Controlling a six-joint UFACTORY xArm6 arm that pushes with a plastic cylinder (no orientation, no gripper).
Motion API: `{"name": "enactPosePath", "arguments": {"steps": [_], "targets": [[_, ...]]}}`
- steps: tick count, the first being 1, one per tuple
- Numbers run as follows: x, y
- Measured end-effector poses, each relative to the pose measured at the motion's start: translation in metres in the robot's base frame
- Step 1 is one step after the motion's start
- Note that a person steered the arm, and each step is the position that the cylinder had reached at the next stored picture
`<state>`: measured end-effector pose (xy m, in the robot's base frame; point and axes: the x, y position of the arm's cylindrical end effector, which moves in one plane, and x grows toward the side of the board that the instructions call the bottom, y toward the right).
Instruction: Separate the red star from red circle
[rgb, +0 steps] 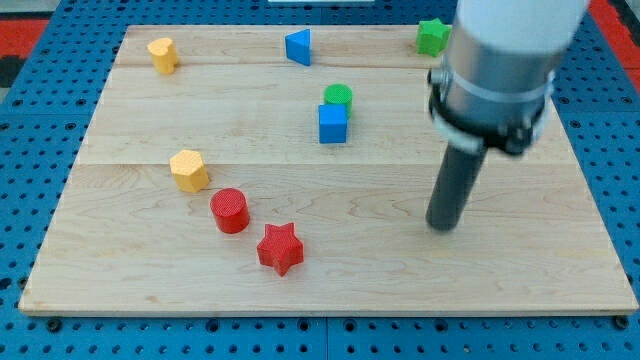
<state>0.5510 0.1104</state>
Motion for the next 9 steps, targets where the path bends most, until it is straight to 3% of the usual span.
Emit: {"name": "enactPosePath", "arguments": {"steps": [1, 3, 4, 6, 7, 8, 9], "targets": [[0.053, -0.047], [0.068, -0.091], [0.059, -0.126], [-0.019, -0.154], [-0.004, -0.150], [-0.004, -0.186], [-0.033, -0.192]]}}
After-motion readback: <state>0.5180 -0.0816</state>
